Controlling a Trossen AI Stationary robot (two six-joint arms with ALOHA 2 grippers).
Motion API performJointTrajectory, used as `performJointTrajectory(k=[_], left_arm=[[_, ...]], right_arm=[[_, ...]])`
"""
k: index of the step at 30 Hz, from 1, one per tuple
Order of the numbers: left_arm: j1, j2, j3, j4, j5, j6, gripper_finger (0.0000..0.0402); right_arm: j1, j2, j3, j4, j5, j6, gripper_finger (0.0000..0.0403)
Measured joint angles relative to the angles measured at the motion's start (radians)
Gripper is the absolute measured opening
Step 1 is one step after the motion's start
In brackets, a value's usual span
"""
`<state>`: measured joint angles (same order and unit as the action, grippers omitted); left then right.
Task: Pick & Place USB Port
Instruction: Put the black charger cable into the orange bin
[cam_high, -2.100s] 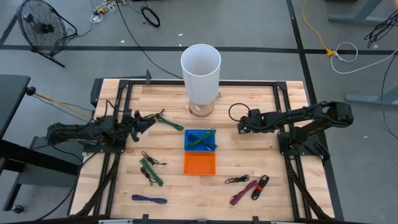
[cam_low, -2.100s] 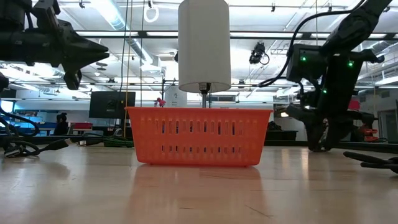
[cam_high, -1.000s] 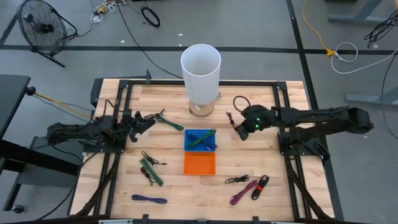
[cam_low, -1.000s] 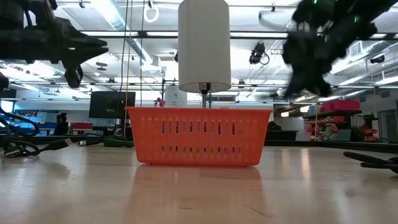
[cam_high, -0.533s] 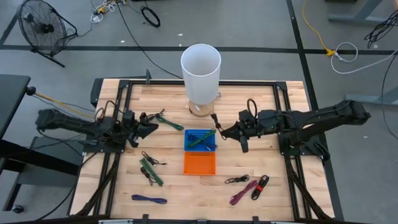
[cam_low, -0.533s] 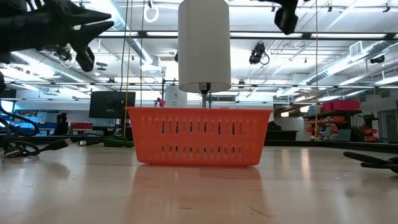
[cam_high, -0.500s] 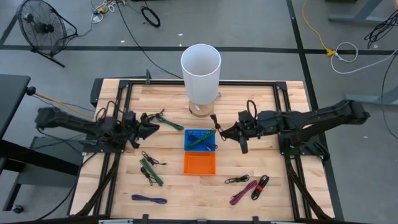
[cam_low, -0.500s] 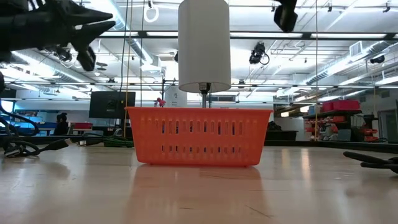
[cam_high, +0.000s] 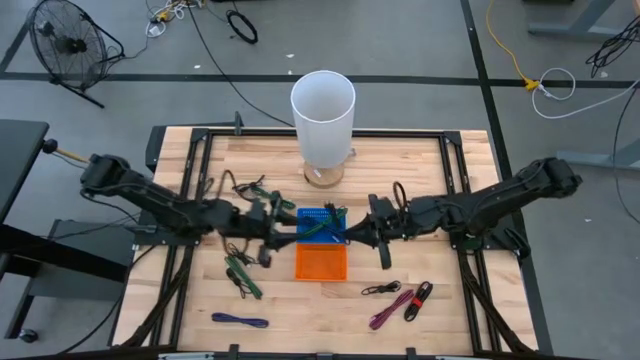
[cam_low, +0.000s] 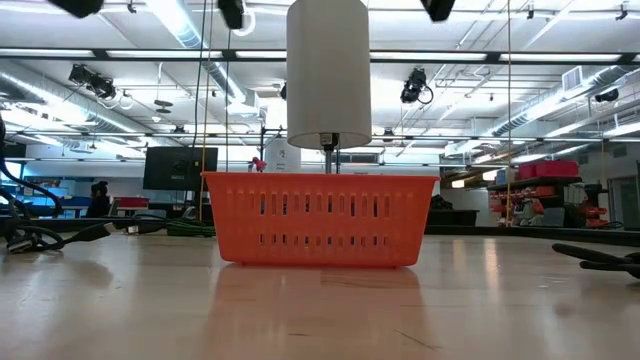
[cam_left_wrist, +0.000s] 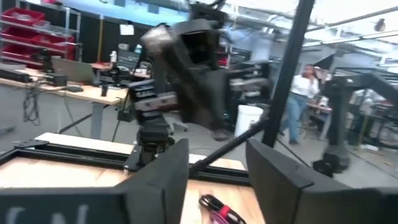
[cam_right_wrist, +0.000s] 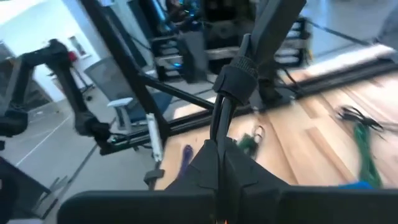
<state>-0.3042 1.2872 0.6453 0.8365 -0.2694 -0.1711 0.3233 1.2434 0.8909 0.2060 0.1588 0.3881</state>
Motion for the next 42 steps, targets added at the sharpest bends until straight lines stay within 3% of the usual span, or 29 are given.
performJointTrajectory(k=[8, 14, 19, 23, 28, 36, 42], left_arm=[[0.0, 0.159, 0.189, 0.003, -0.004, 0.0, 0.0228], [-0.004, 0.295, 0.338, -0.004, 0.015, 0.001, 0.0233], [0.004, 0.362, 0.404, -0.013, -0.039, 0.0, 0.0231], [0.005, 0.377, 0.415, -0.015, -0.042, 0.0, 0.018], [-0.012, 0.373, 0.415, -0.024, -0.046, 0.018, 0.0034], [-0.044, 0.365, 0.416, -0.082, -0.102, 0.021, 0.0032], [-0.082, 0.282, 0.416, -0.312, -0.175, -0.012, 0.0032]], right_arm=[[0.088, 0.001, 0.0, -0.004, 0.113, -0.061, 0.0], [0.108, 0.001, 0.0, 0.008, 0.147, -0.087, 0.0], [0.132, 0.001, 0.0, 0.007, 0.148, -0.086, 0.0], [0.147, 0.001, 0.0, -0.027, 0.156, -0.083, 0.0], [0.158, 0.001, 0.0, -0.078, 0.204, -0.057, 0.0005], [0.159, 0.0, 0.0, -0.08, 0.161, -0.055, 0.0052], [0.159, 0.001, 0.0, -0.19, 0.158, 0.019, 0.0095]])
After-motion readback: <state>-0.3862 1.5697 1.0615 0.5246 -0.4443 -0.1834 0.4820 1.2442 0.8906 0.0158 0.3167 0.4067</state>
